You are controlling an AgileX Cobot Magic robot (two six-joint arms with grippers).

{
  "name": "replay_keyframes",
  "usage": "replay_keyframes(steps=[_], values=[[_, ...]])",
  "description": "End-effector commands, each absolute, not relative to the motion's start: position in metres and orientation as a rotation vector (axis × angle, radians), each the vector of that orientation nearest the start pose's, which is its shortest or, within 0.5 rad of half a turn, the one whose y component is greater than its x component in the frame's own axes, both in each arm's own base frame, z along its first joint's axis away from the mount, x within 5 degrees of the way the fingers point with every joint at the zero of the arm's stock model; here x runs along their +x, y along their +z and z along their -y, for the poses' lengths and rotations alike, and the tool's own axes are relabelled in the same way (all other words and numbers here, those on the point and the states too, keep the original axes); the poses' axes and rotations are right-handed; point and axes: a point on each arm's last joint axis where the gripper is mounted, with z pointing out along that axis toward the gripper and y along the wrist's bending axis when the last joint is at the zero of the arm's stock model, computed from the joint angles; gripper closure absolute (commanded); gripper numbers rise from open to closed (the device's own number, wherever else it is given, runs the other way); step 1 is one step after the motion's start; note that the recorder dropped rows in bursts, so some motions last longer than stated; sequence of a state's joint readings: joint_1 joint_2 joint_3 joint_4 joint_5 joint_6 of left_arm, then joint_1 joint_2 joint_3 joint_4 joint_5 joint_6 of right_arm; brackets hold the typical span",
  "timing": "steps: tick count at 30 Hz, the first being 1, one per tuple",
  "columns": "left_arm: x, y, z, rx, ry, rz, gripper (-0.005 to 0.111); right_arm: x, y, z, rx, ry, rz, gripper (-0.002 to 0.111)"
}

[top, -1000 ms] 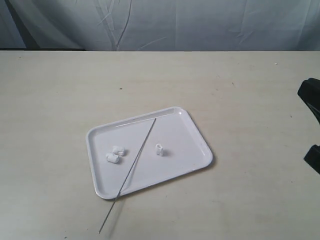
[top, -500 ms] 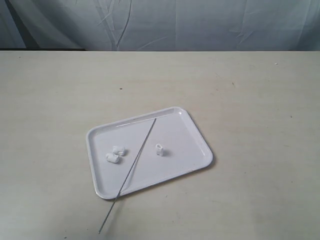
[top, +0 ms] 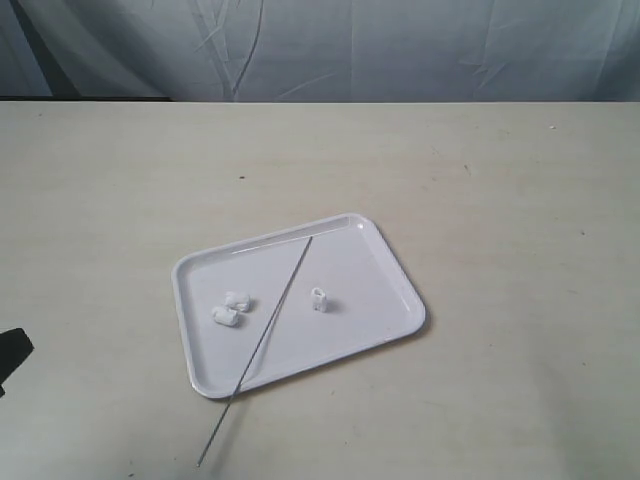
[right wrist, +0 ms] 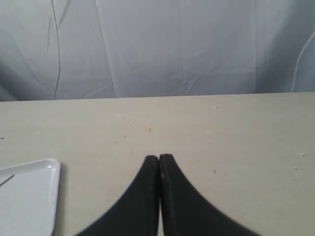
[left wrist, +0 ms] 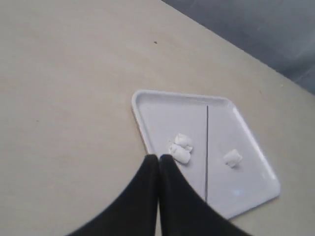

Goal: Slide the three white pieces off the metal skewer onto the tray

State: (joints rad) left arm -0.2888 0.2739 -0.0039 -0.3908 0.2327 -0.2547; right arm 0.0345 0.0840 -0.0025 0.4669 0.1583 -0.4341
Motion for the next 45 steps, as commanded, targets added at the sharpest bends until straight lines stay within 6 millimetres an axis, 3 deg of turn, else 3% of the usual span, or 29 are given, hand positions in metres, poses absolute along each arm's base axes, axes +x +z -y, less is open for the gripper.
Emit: replay_keyframes(steps=[1, 3, 6, 8, 13, 20, 45], values=[[0.072, 0.179, 0.013, -0.544, -0.585, -1.899, 0.107, 0.054, 0.186, -0.009, -0.053, 0.121, -1.782, 0.109], [0.075, 0.182, 0.001, -0.484, -0.348, -1.849, 0.107, 0.054, 0.186, -0.007, -0.022, 0.097, -1.787, 0.109], [0.075, 0.184, -0.01, -0.248, -0.004, -1.86, 0.107, 0.054, 0.186, -0.004, -0.014, 0.042, -1.789, 0.109], [0.075, 0.185, -0.01, -0.05, 0.138, -1.87, 0.107, 0.054, 0.186, -0.004, -0.027, 0.025, -1.782, 0.109], [0.074, 0.182, -0.007, -0.032, 0.115, -1.905, 0.107, 0.054, 0.186, -0.004, -0.028, 0.023, -1.782, 0.109], [0.074, 0.182, -0.008, -0.167, 0.031, -1.894, 0.107, 0.054, 0.186, -0.002, -0.079, -0.045, -1.781, 0.109], [0.074, 0.182, -0.009, -0.145, 0.052, -1.894, 0.107, 0.054, 0.185, -0.002, -0.031, -0.009, -1.793, 0.109]])
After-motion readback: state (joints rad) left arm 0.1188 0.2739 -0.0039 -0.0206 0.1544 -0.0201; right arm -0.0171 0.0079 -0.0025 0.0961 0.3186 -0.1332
